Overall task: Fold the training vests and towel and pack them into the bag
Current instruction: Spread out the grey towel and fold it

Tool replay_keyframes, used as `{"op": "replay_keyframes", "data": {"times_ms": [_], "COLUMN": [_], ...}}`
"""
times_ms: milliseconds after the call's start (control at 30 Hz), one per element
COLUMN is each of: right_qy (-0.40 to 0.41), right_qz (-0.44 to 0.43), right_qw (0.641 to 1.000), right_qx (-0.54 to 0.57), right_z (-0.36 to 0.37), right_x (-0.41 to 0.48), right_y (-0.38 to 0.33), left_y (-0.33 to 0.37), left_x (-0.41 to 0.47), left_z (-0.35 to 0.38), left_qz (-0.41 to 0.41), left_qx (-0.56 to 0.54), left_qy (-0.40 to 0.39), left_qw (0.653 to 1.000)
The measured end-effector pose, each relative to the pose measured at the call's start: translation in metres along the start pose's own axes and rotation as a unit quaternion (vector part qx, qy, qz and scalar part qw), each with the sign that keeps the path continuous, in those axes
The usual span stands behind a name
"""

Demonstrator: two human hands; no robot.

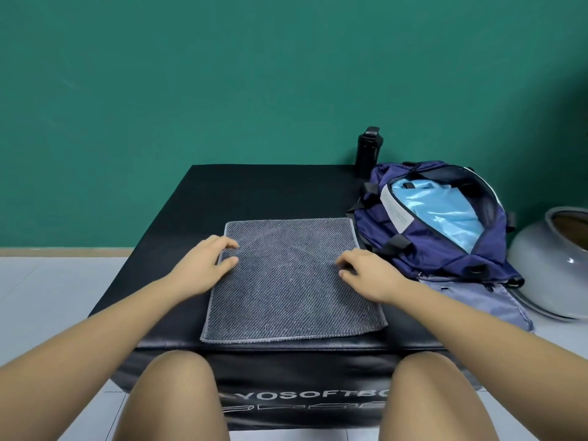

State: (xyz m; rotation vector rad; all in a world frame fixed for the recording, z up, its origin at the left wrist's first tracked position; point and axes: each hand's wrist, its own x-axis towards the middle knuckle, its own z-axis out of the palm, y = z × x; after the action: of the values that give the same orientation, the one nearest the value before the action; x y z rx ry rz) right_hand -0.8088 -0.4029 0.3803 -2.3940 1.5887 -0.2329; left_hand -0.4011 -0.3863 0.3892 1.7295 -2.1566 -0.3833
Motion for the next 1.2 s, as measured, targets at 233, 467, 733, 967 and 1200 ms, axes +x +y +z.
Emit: {"op": "replay_keyframes", "data": {"times_ms": [233, 467, 733, 967, 1200], "right_qy": [0.035, 0.059, 0.011, -0.007, 0.095], "right_qz": [0.034, 0.046, 0.079, 0.097, 0.055], "right_qw": [0.999, 0.993, 0.989, 0.989, 0.991], "right_qx": [-0.026, -0.087, -0.122, -0.109, -0.070], "right_z": [-0.002, -0.007, -0.008, -0.018, -0.048], "right_x": [0.083, 0.146, 0.178, 0.180, 0.167], "right_y": [0.012, 0.037, 0.060, 0.065, 0.055], "left_y": [-0.018, -0.055, -0.069, -0.067, -0.041], "left_x": [0.084, 0.145, 0.170, 0.177, 0.171], "left_z": [0.002, 0.002, 0.010, 0.008, -0.022], "left_qz": [-0.037, -0.066, -0.088, -0.123, -0.094], "left_qx": [0.016, 0.050, 0.013, -0.013, -0.005], "left_qy": [0.039, 0.031, -0.055, -0.094, 0.034], "left_qw": [0.998, 0.996, 0.995, 0.988, 0.995]}}
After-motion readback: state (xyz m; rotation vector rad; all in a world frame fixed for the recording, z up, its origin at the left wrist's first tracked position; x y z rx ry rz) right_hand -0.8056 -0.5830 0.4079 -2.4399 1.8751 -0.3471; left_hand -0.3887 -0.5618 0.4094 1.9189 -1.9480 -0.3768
